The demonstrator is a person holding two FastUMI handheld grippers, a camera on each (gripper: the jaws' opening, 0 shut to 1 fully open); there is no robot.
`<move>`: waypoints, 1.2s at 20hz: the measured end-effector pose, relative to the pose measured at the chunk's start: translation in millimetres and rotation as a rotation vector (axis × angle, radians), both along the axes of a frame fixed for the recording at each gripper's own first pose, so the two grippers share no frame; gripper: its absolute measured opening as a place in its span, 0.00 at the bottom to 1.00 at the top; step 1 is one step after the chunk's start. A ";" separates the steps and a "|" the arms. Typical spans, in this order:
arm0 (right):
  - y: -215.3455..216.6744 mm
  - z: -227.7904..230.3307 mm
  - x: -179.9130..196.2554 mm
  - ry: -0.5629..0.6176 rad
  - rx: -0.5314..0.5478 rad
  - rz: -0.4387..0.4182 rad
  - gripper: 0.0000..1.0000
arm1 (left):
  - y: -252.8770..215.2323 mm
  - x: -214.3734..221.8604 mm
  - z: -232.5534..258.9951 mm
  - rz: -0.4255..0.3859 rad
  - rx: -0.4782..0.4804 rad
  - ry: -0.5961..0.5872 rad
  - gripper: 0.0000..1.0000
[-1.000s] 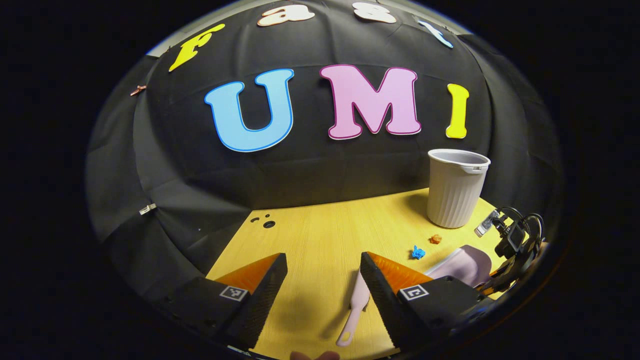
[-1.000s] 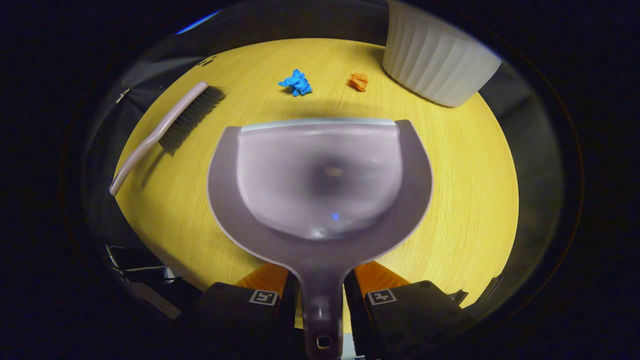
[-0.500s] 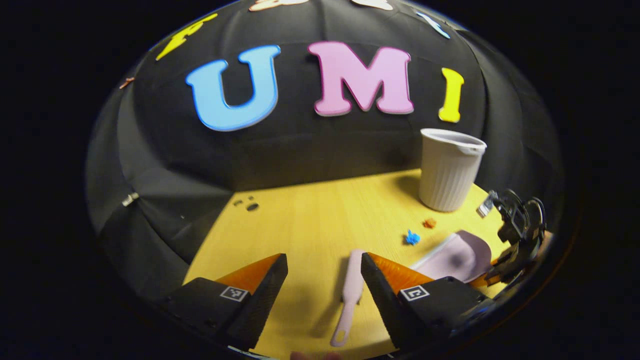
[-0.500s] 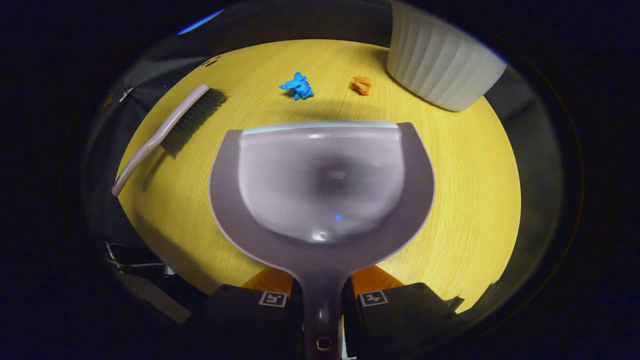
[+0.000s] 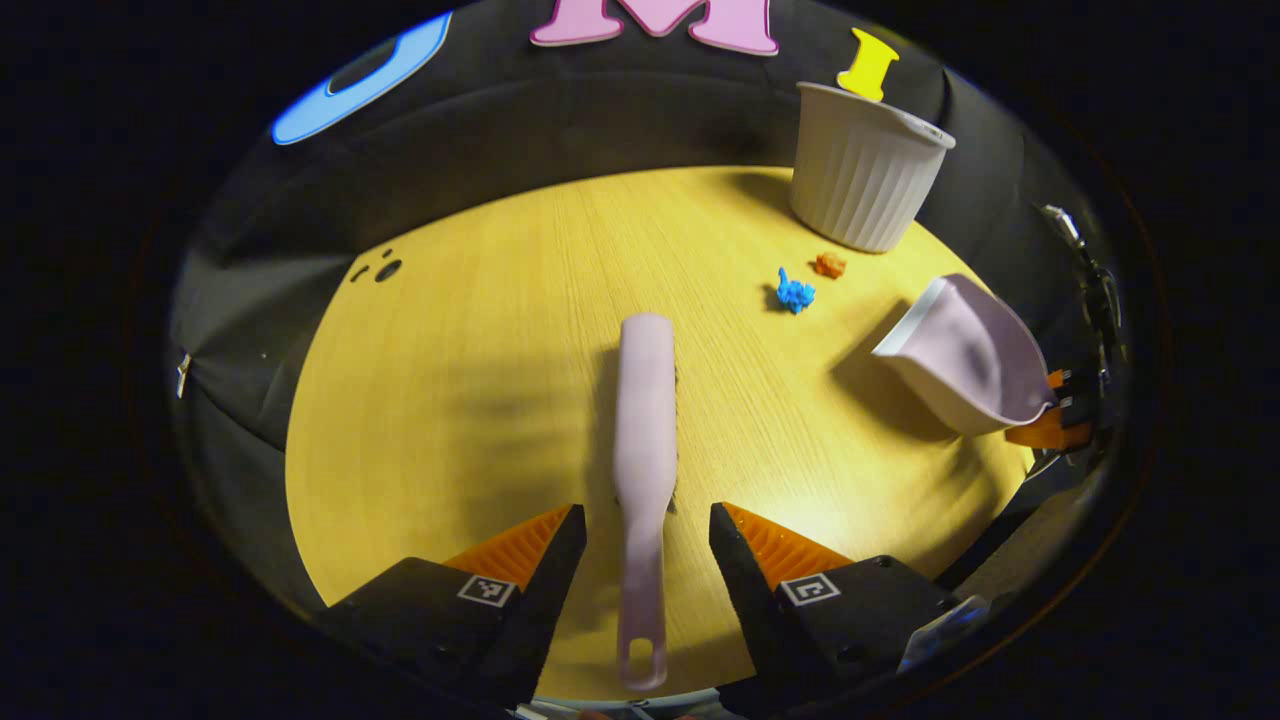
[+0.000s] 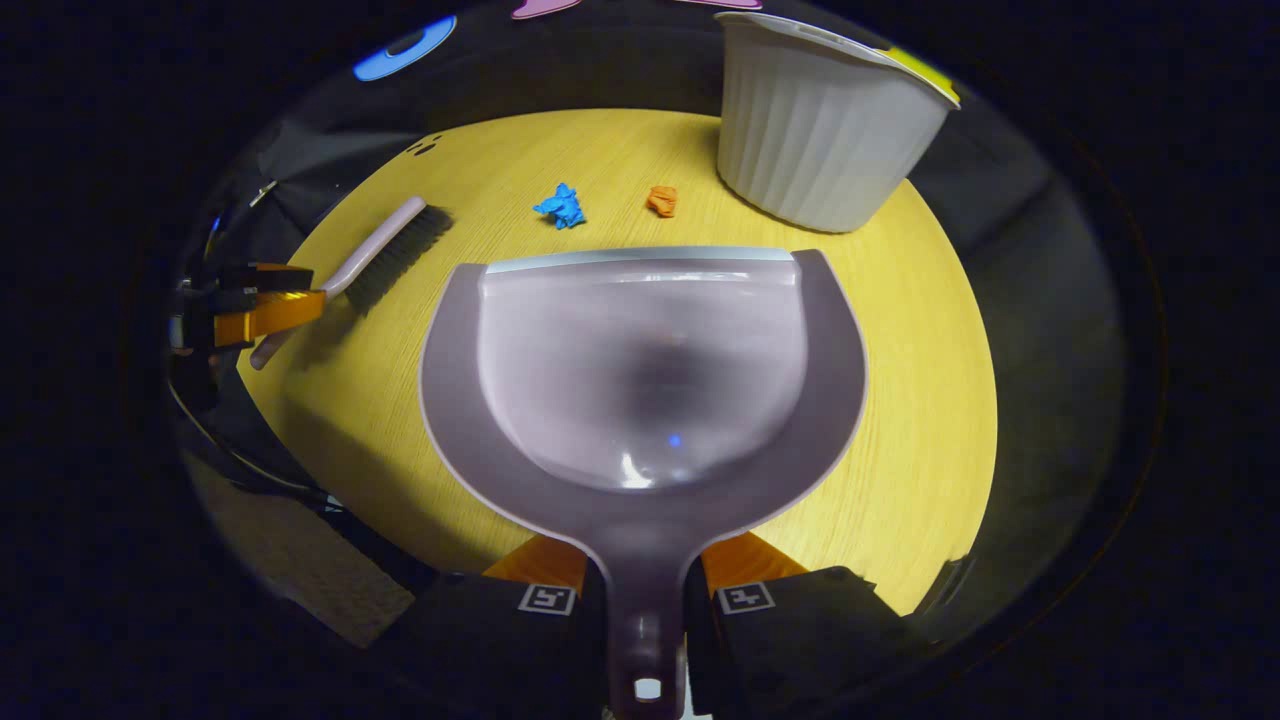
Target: Pick up the small broom and dustpan from the desktop, sweep the trash into the dustpan with the broom, and then empty the trash into the garbage bin.
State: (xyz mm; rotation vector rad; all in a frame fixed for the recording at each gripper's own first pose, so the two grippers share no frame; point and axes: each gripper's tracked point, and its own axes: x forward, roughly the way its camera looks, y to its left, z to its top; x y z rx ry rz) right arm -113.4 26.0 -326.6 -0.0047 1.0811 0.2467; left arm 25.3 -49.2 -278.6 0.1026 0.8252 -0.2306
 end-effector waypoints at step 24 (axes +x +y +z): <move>-53.1 -11.9 44.2 0.170 -0.148 0.421 0.36 | -103.3 152.3 27.2 -0.259 0.128 -0.062 0.28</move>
